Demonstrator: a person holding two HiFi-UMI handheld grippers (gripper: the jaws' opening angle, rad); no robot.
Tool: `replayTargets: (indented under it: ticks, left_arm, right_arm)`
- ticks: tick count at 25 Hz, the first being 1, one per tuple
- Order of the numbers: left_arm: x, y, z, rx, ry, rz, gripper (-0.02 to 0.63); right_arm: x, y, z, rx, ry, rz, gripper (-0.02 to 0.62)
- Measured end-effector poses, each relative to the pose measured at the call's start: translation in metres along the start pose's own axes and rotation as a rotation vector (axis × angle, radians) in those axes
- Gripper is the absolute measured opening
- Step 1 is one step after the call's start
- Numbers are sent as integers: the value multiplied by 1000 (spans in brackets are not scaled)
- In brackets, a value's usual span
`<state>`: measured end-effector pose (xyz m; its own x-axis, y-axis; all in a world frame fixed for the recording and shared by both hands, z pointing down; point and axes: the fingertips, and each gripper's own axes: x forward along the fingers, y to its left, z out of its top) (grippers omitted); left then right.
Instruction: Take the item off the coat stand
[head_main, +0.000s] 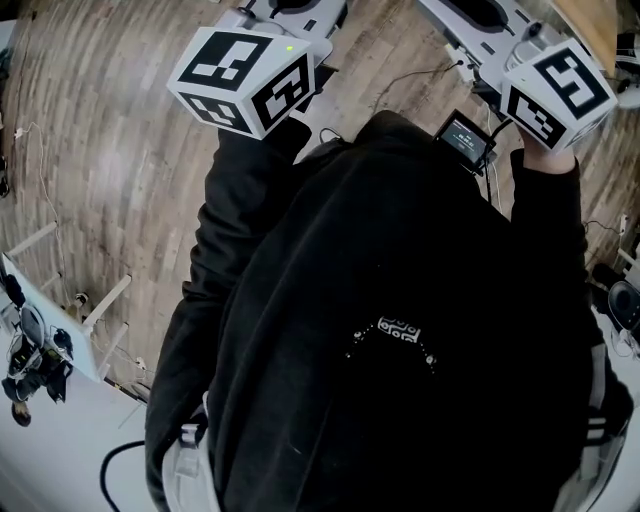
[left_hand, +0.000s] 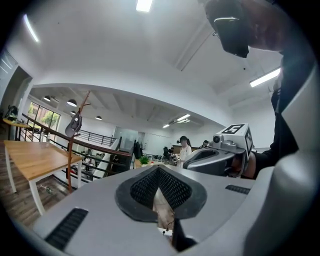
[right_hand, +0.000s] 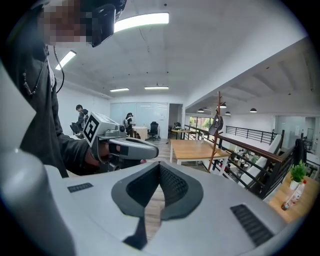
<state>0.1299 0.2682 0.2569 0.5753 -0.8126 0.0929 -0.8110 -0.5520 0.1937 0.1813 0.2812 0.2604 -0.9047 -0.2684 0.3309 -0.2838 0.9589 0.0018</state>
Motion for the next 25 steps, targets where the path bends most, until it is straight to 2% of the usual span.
replayTargets:
  ticks: [11, 19, 25]
  left_arm:
    - [-17, 72, -18, -79, 12, 68, 4]
    - [-20, 102, -2, -38, -4, 125, 3]
    - [1, 112, 6, -14, -8, 120, 3]
  right_arm:
    - [75, -16, 6, 18, 45, 62, 17]
    - [102, -23, 23, -14, 6, 105, 17]
    - [107, -46, 25, -5, -17, 109, 17]
